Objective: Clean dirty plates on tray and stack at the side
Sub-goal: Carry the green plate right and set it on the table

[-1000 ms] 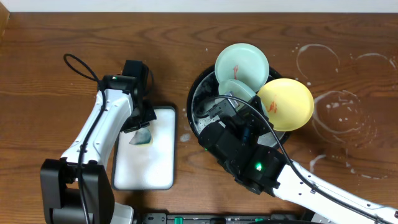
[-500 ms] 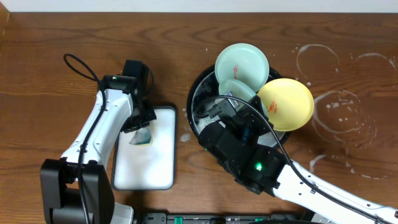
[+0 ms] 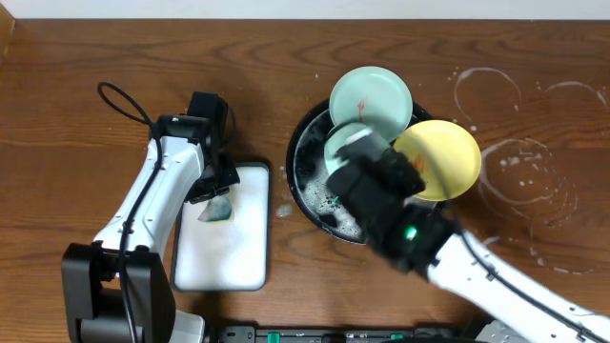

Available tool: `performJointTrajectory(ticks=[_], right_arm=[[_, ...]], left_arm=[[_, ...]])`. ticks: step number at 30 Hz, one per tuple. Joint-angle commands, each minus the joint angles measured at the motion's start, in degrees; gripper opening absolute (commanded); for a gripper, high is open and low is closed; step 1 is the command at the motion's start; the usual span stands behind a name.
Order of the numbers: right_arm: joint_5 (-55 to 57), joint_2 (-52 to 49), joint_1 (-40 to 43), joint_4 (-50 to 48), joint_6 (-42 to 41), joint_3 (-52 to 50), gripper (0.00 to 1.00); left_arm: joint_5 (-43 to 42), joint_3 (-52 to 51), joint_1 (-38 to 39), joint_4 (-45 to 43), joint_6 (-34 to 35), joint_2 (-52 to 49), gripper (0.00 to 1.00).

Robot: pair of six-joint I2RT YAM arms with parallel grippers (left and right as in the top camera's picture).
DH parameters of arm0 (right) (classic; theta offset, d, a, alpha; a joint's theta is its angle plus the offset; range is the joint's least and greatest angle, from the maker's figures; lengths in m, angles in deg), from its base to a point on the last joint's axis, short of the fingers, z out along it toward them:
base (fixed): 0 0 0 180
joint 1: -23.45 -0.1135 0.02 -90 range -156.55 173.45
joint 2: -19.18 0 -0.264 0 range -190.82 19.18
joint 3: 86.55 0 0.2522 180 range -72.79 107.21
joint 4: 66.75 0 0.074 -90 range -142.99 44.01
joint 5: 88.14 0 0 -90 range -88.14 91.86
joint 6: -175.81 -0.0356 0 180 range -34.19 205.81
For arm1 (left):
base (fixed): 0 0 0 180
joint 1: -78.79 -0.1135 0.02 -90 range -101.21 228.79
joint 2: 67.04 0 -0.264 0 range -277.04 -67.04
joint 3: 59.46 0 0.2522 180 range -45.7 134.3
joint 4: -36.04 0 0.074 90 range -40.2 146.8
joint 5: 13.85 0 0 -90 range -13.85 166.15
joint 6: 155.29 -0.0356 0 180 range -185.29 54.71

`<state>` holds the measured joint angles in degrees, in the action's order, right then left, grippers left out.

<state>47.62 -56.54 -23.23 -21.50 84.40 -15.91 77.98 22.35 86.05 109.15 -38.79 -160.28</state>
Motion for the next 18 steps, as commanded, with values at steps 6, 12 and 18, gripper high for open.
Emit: performJointTrajectory(ticks=[6,12,18], right_arm=[[-34.03,4.37,26.1,5.27,-17.11,8.39,0.01],[-56.85,2.75,52.04,8.15,-20.44,7.76,0.01],[-62.45,-4.74,75.54,7.41,-23.82,7.13,0.01]], left_arm=[[0.24,-0.09,-0.24,0.31,-0.98,0.0,0.08],[0.24,-0.09,-0.24,0.35,-1.01,0.0,0.09],[0.24,-0.09,-0.24,0.35,-1.01,0.0,0.08]])
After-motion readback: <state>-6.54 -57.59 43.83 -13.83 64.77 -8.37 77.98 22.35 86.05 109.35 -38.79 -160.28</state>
